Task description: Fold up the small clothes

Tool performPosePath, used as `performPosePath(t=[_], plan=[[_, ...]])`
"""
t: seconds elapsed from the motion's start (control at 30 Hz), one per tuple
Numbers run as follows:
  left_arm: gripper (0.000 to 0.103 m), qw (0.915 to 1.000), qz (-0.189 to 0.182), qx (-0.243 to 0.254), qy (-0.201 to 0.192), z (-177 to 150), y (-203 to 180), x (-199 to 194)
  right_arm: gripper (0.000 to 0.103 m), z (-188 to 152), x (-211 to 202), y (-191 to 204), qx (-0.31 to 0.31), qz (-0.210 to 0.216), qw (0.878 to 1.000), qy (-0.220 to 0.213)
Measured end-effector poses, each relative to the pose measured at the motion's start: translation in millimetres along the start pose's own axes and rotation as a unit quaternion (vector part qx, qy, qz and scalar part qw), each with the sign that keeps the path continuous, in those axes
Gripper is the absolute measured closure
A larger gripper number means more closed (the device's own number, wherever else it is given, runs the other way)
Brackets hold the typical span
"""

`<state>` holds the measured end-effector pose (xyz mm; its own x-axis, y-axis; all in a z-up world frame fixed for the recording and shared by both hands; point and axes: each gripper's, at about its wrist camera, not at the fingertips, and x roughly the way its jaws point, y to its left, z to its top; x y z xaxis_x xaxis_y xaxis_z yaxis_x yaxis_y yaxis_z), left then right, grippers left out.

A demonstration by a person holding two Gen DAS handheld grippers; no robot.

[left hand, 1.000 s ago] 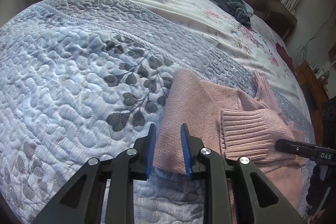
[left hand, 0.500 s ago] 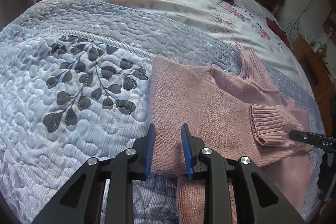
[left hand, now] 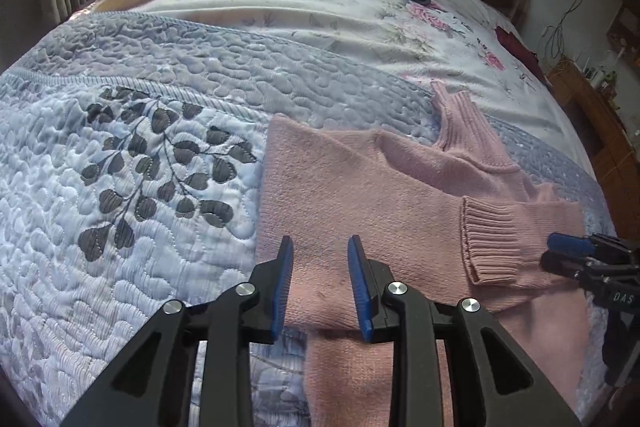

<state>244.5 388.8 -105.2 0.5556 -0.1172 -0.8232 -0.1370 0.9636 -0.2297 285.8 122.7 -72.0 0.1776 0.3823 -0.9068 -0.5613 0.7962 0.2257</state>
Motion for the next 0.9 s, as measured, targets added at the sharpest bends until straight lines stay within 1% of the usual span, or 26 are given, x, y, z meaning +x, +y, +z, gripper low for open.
performPosePath(t=[0.1, 0.17, 0.2, 0.23, 0.27, 0.3, 0.33, 0.4, 0.5, 0.6, 0.67, 0.77, 0.83, 0.9], plan=[[0.073, 0.9999, -0.007, 0.010, 0.009, -1, -11, 9, 0.052, 5, 30, 21, -0.024, -0.017, 0.999, 0.029], [0.073, 0.9998, -0.009, 0.006, 0.017, -3, -12, 17, 0.052, 3, 46, 22, -0.025, -0.031, 0.998, 0.045], [0.073, 0.9997, -0.007, 0.002, 0.023, -4, -11, 22, 0.054, 2, 52, 22, -0.026, -0.037, 0.998, 0.049], [0.073, 0.9995, -0.005, -0.001, 0.030, -5, -10, 27, 0.057, 1, 55, 21, -0.027, -0.041, 0.998, 0.049], [0.073, 0.9993, -0.004, -0.003, 0.036, -7, -8, 32, 0.072, 2, 55, 18, -0.027, -0.050, 0.997, 0.047], [0.073, 0.9993, -0.002, -0.004, 0.038, -8, -6, 35, 0.092, 2, 53, 14, -0.024, -0.056, 0.997, 0.043], [0.073, 0.9992, -0.003, -0.005, 0.038, -9, -5, 37, 0.097, 2, 49, 9, -0.015, -0.050, 0.998, 0.040], [0.073, 0.9992, -0.007, -0.009, 0.039, -9, -1, 37, 0.098, 1, 33, -7, 0.019, -0.017, 0.999, 0.023], [0.073, 0.9991, -0.008, -0.012, 0.041, -10, 1, 38, 0.098, -4, 0, -30, 0.054, -0.003, 0.998, -0.017], [0.073, 0.9991, 0.000, -0.002, 0.041, -10, -2, 38, 0.098, -16, -30, -60, 0.105, 0.016, 0.993, -0.042], [0.073, 0.9991, 0.004, -0.001, 0.042, -10, -3, 38, 0.098, -28, -48, -81, 0.131, 0.010, 0.990, -0.058], [0.073, 0.9991, 0.006, -0.006, 0.041, -10, -2, 39, 0.098, -48, -66, -112, 0.166, -0.005, 0.984, -0.070], [0.073, 0.9991, 0.008, -0.005, 0.040, -9, -3, 41, 0.098, -62, -71, -133, 0.189, -0.016, 0.979, -0.069], [0.073, 0.9991, 0.012, -0.003, 0.040, -9, -4, 42, 0.097, -76, -69, -154, 0.211, -0.028, 0.975, -0.059]])
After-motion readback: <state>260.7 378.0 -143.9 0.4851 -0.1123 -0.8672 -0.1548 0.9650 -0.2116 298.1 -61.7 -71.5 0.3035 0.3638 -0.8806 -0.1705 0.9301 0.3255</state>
